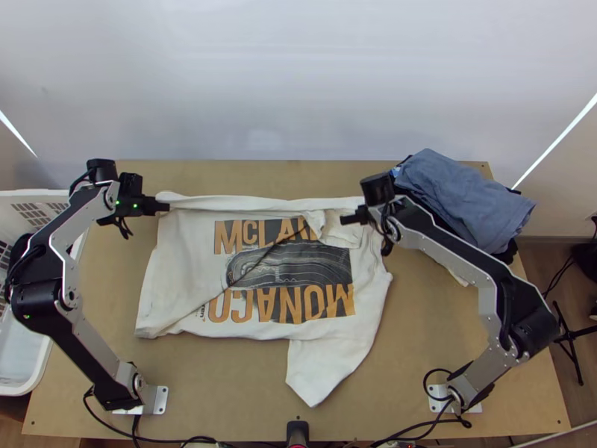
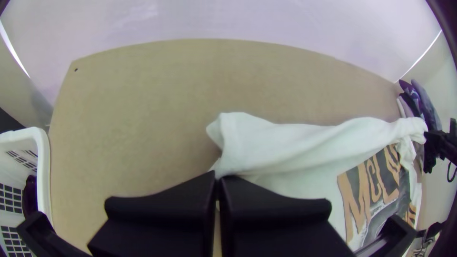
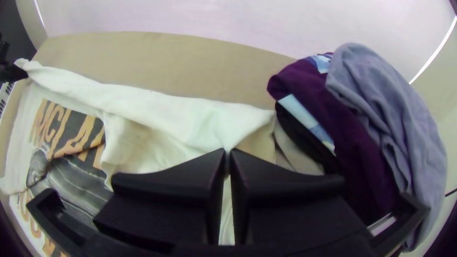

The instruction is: Fold the t-shirt

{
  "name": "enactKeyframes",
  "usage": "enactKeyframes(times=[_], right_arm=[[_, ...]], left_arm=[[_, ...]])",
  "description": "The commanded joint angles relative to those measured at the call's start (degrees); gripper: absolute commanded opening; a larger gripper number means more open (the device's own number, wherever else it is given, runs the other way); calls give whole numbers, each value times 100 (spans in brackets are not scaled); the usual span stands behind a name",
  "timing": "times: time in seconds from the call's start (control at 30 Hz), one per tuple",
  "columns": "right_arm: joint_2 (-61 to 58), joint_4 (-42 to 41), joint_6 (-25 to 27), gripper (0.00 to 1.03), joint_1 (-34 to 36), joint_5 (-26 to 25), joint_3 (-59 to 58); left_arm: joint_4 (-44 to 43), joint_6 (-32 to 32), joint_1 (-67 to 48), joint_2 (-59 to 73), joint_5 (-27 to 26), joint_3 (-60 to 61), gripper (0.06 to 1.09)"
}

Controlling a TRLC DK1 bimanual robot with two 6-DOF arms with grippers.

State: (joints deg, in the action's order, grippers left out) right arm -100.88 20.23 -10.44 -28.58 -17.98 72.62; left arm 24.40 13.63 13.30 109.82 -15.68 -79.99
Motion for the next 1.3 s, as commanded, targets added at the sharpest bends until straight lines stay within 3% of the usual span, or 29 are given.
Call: enactKeyframes(times=[0.0, 0.73, 0.77, 0.8, 0.83, 0.87, 0.9, 0.93, 1.0, 1.1, 1.17, 1.27], right_arm=[[227, 60, -178, 3, -157, 5, -573], [332, -221, -644, 3, -201, -233, -1646], [332, -221, -644, 3, -183, -259, -1628], [341, -221, -626, 3, -183, -268, -1584], [394, -212, -617, 7, -192, -268, -1531], [499, -133, -609, 23, -210, -268, -1531], [649, -98, -609, 44, -218, -259, -1575], [824, -72, -591, 50, -227, -259, -1611], [1255, -10, -600, 51, -254, -259, -1698], [1897, 526, -705, 62, -438, -241, -1672], [2292, 1238, -1039, 69, -684, -224, -1496], [2846, 2082, -1892, 69, -1027, -241, -1312]], left_arm=[[65, 237, 129, -215, -102, 396, 10], [126, 307, 76, -1736, -277, 2347, 10], [82, 237, 76, -1771, -277, 2365, 14], [91, 114, 76, -1780, -269, 2330, 34], [170, 123, 76, -1806, -277, 2303, 60], [214, 149, 85, -1841, -269, 2277, 87], [275, 131, 94, -1859, -269, 2215, 101], [442, 140, 111, -1885, -269, 2127, 101], [372, 123, 226, -1982, -286, 2084, 104], [319, -62, 401, -2026, -295, 1969, 104], [328, -211, 489, -2052, -304, 1855, 104], [434, -449, 577, -2175, -313, 1679, 104]])
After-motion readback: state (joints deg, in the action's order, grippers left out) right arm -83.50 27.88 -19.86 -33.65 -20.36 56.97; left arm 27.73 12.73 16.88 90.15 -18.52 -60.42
